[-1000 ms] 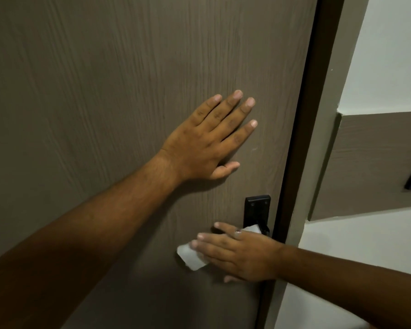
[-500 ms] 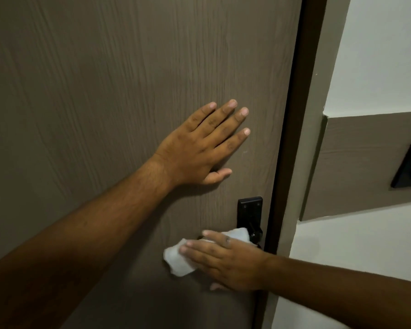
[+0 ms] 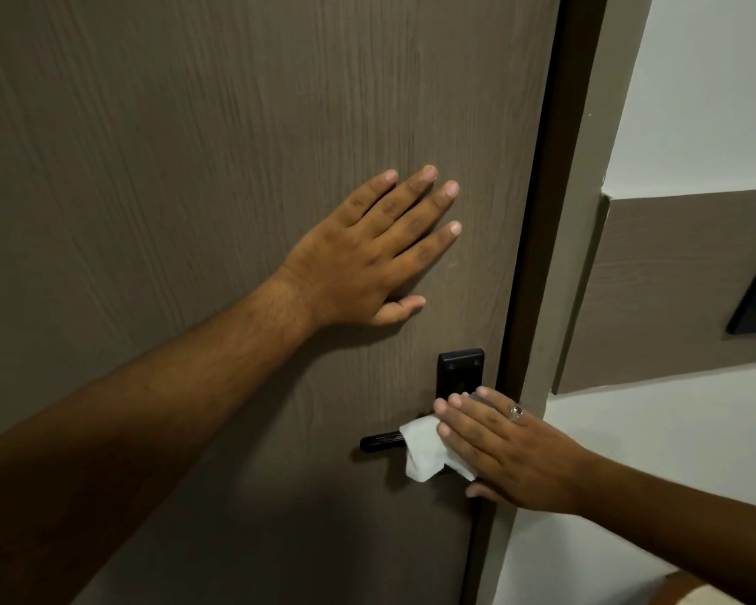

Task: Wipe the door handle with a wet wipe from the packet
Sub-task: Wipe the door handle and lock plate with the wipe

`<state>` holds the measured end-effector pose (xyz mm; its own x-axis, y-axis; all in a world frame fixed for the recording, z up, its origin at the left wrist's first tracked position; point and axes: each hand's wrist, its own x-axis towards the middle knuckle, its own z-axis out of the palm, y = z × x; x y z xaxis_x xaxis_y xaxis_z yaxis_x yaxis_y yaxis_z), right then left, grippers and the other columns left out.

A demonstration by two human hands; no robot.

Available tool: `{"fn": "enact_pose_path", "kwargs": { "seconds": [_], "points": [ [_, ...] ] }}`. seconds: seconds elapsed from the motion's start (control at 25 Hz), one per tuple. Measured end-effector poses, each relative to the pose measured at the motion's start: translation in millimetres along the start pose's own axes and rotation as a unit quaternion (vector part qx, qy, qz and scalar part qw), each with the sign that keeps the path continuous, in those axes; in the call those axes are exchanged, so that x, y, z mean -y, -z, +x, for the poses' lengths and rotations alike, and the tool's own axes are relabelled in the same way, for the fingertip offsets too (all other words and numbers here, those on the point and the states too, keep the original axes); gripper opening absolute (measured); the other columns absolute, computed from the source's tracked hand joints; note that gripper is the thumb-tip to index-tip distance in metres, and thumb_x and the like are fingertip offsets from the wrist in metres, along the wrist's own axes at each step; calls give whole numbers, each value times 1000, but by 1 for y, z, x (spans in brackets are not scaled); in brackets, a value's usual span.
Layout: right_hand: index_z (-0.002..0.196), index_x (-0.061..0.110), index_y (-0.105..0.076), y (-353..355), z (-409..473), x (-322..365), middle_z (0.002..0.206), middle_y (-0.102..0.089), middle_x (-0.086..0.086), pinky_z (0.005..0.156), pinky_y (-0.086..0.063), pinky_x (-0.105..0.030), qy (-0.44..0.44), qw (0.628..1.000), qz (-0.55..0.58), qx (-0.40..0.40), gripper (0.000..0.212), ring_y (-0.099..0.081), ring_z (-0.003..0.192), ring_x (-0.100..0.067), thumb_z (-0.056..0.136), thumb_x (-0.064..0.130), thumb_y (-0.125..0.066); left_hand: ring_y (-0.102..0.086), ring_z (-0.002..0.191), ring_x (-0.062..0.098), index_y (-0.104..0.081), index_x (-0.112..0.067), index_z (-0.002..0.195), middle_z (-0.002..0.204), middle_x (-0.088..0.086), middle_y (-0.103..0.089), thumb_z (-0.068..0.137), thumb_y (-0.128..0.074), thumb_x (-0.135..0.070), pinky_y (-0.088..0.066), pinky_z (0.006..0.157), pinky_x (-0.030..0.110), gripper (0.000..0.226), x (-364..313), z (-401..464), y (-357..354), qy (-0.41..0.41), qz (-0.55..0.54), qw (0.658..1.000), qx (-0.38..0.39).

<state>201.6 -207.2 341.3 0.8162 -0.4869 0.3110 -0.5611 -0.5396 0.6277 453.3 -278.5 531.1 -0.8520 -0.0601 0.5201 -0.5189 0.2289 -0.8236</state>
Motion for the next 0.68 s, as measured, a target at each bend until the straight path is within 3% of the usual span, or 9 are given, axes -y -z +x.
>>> {"fn": "enact_pose_path", "kwargs": {
  "seconds": [0.12,0.28,0.36,0.48,0.68],
  "points": [
    [148,15,-20,-2,35,20,155,-20,-10,117,-1,-51,57,998,-22,5,76,-9,145,-26,90,58,-43,-32,144,41,-35,-10,152,155,23,-34,96,-34,-63,-25,117,55,78,0,0,1,1,0,1000,-2],
    [149,14,-26,1,89,48,160,-14,-13,113,-17,-57,120,992,-28,30,77,-11,147,-32,89,56,-47,-32,144,41,-35,-10,152,156,23,-34,96,-35,-63,-25,117,55,77,0,0,0,-1,-8,1000,5],
    [148,15,-29,1,87,46,160,-13,-12,113,-18,-53,118,993,-23,22,74,-10,147,-31,89,54,-48,-32,144,40,-34,-10,152,156,23,-34,96,-34,-63,-26,117,54,77,1,0,1,-2,-10,1000,5],
    [150,16,-23,-6,52,24,159,-11,-8,119,-6,-50,85,996,-20,-5,72,4,148,-28,91,51,-47,-32,144,41,-34,-10,152,156,23,-34,97,-32,-63,-27,116,55,76,1,0,0,-1,-12,1000,2],
    [145,16,-26,-11,-7,-6,153,-27,-4,118,3,-45,64,998,-16,20,68,-12,145,-23,91,52,-47,-31,144,41,-32,-11,153,156,23,-33,97,-31,-64,-27,117,55,77,0,1,-1,0,-3,1000,5]
  ]
}}
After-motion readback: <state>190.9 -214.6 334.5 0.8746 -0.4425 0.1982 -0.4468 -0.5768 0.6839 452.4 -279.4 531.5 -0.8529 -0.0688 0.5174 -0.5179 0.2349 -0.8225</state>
